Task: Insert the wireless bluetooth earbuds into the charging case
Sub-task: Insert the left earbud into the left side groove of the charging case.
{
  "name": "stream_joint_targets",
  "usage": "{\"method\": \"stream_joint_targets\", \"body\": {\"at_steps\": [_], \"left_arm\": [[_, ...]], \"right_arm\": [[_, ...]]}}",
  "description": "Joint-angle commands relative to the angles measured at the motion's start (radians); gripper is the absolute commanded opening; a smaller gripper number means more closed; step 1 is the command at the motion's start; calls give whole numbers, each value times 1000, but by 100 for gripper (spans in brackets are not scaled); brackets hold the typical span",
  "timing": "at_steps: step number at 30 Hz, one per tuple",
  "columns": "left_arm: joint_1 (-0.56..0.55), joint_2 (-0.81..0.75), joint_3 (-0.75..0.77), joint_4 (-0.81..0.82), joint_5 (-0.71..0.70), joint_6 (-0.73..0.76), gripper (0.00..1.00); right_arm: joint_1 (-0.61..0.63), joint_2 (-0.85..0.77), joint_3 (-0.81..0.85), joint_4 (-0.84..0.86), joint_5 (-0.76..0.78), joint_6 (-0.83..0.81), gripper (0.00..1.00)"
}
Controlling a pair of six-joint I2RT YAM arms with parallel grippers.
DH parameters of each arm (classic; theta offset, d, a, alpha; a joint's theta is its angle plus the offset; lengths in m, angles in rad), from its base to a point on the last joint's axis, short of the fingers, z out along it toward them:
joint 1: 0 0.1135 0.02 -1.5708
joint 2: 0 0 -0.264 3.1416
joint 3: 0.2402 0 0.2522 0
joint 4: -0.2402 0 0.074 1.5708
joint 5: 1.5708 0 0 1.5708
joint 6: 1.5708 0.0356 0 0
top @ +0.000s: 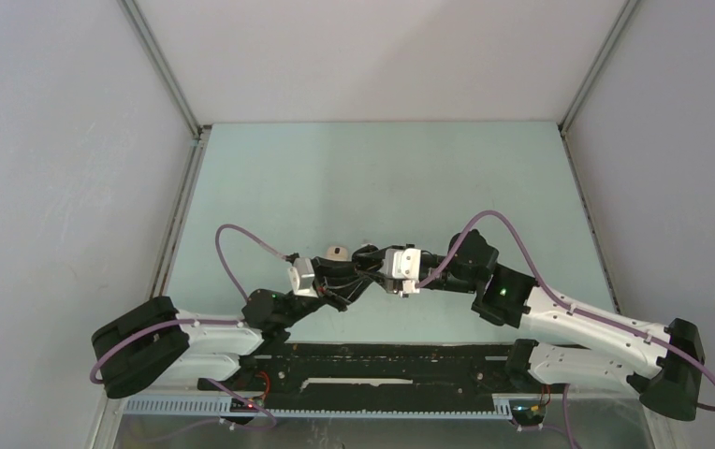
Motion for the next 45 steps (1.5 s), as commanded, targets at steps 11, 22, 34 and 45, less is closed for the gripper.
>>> {"method": "stream_joint_targets", "body": {"at_steps": [11, 22, 34, 45], "left_arm": [[3, 9, 2, 88, 32, 24, 0], [3, 3, 0, 88, 42, 31, 0], [0, 4, -1, 88, 55, 44, 0], [-14, 16, -4, 88, 65, 96, 0]], "right_arm": [[6, 17, 78, -38, 13, -46, 41], [-40, 52, 145, -148, 26, 6, 51], [-93, 87, 201, -285, -46, 121, 57], [-125, 154, 294, -442, -135, 183, 58]]}}
